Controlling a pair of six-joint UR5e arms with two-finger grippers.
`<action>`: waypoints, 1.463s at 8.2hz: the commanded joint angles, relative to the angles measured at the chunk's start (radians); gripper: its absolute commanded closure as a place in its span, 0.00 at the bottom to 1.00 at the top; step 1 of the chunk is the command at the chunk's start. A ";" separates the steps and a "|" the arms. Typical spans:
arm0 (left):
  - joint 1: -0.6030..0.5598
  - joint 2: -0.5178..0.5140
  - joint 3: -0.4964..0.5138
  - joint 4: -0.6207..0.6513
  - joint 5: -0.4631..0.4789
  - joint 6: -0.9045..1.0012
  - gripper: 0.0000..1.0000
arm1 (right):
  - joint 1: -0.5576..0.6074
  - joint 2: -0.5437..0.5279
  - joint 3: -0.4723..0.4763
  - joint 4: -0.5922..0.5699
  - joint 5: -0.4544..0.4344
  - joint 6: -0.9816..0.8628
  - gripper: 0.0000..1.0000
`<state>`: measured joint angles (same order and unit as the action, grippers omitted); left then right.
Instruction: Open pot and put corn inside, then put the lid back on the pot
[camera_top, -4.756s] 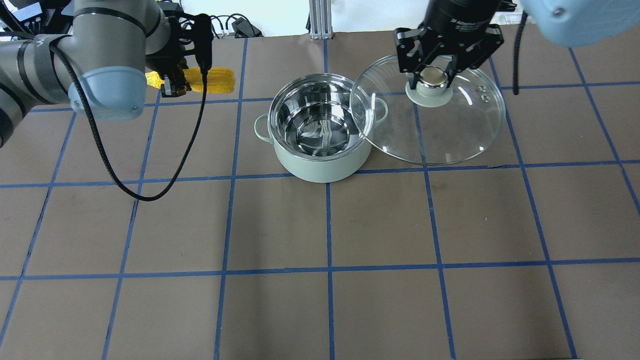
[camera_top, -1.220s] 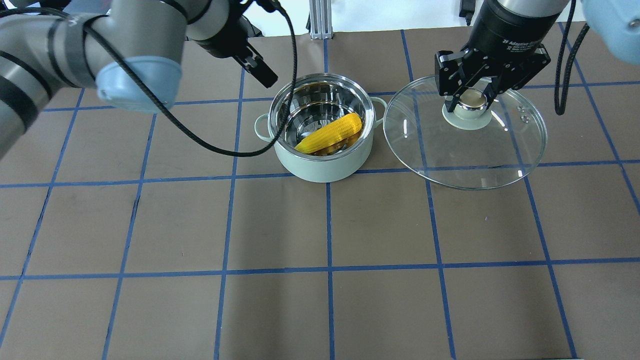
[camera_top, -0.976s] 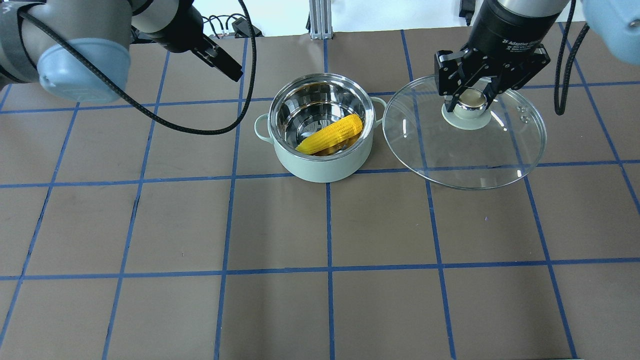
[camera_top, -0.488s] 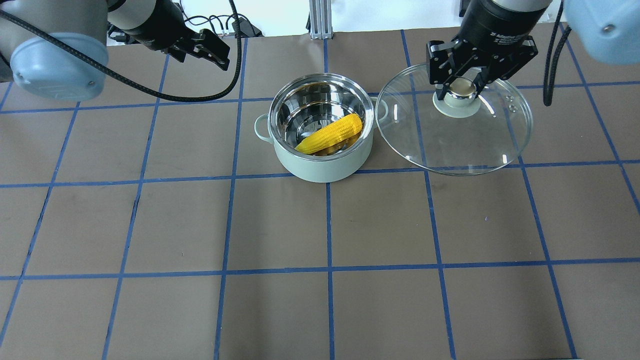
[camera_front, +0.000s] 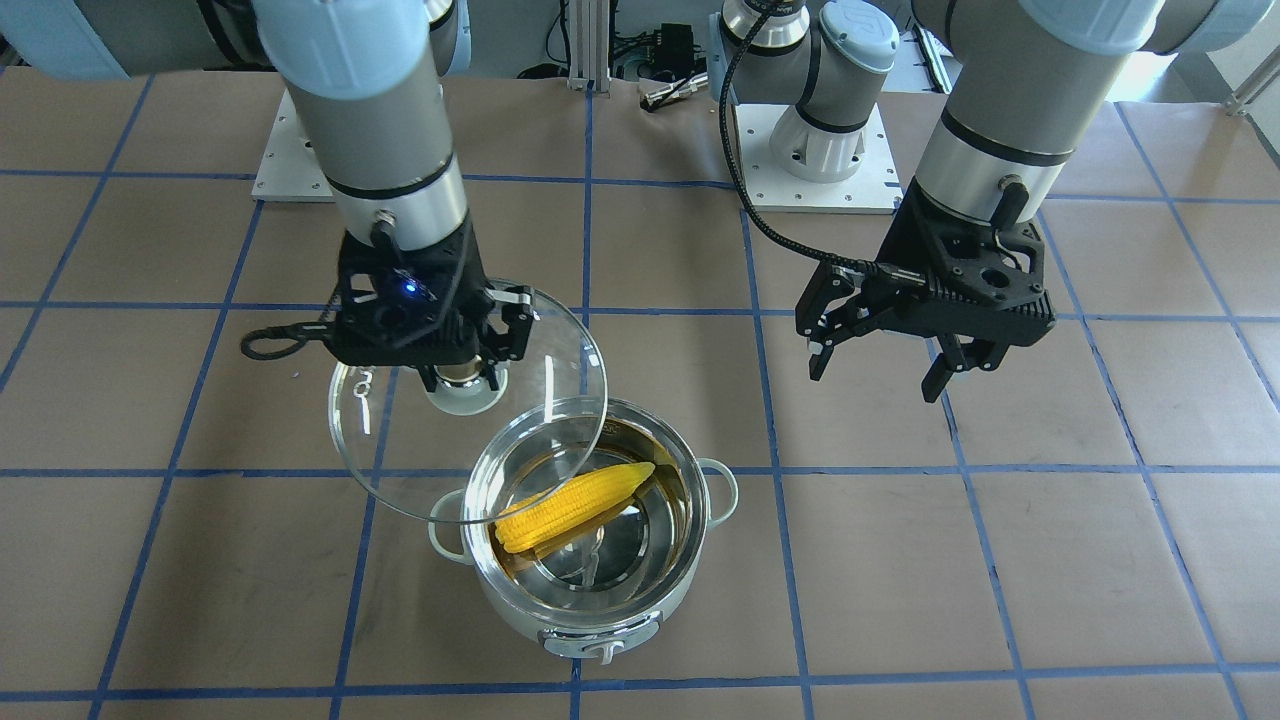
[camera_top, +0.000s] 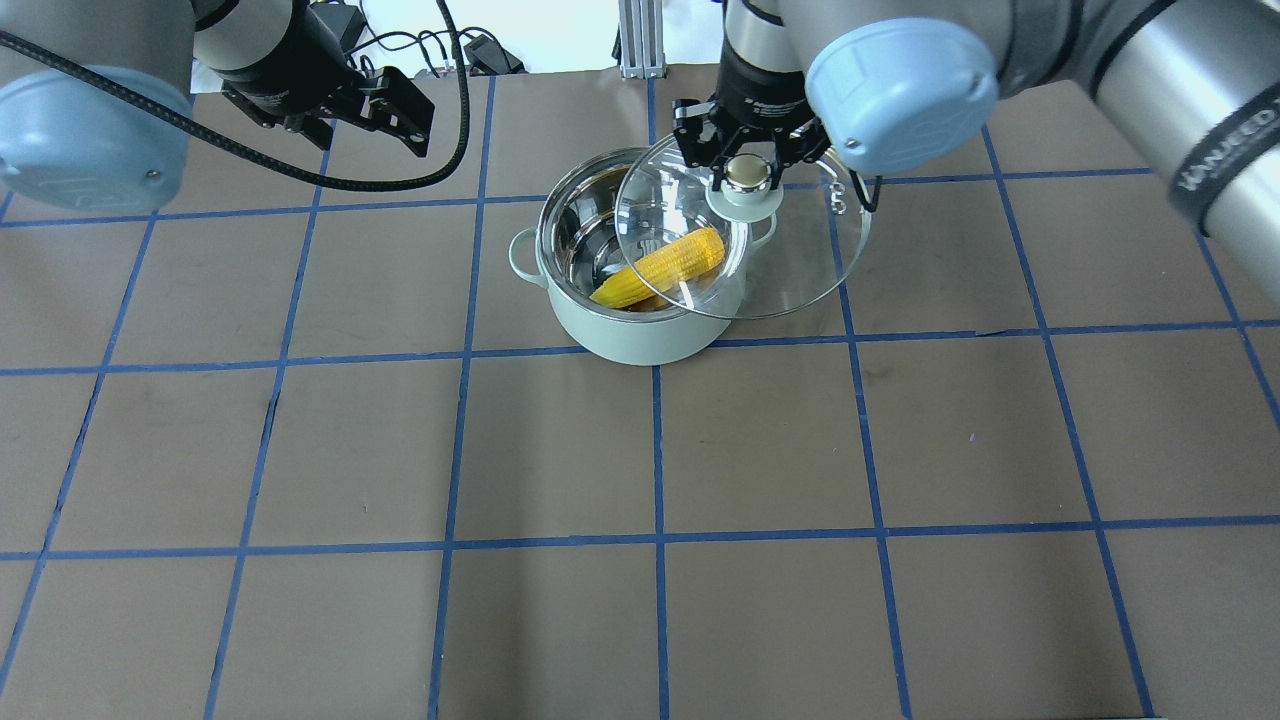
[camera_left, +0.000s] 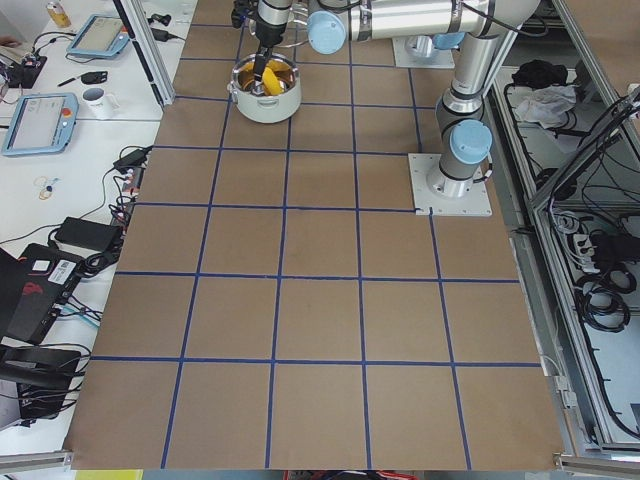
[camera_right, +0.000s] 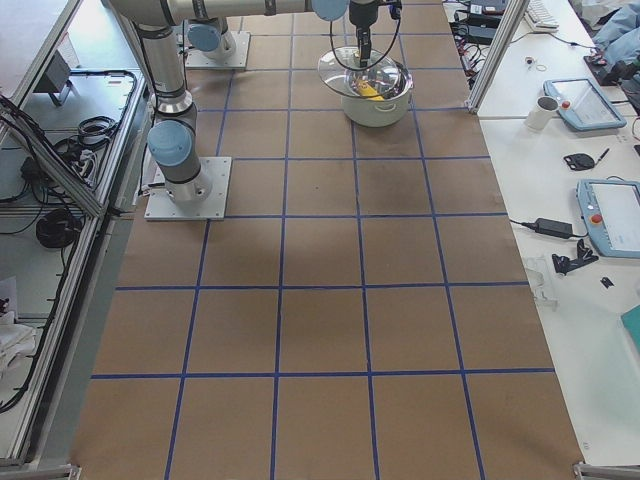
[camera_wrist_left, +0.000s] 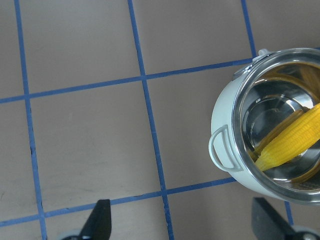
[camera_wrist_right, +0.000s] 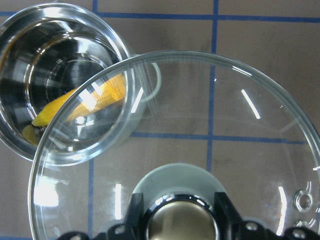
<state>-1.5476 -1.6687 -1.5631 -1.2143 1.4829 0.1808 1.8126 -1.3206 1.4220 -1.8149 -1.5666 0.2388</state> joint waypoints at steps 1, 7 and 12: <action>0.006 0.029 -0.020 -0.106 0.027 -0.098 0.00 | 0.088 0.119 -0.028 -0.131 -0.007 0.131 0.84; 0.026 0.041 -0.040 -0.151 0.028 -0.101 0.00 | 0.097 0.225 -0.081 -0.221 0.005 0.155 0.84; 0.081 0.030 -0.031 -0.200 0.022 -0.104 0.00 | 0.099 0.239 -0.072 -0.221 0.007 0.160 0.84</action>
<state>-1.4789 -1.6295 -1.5991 -1.4113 1.5086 0.0796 1.9106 -1.0825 1.3453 -2.0355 -1.5601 0.3990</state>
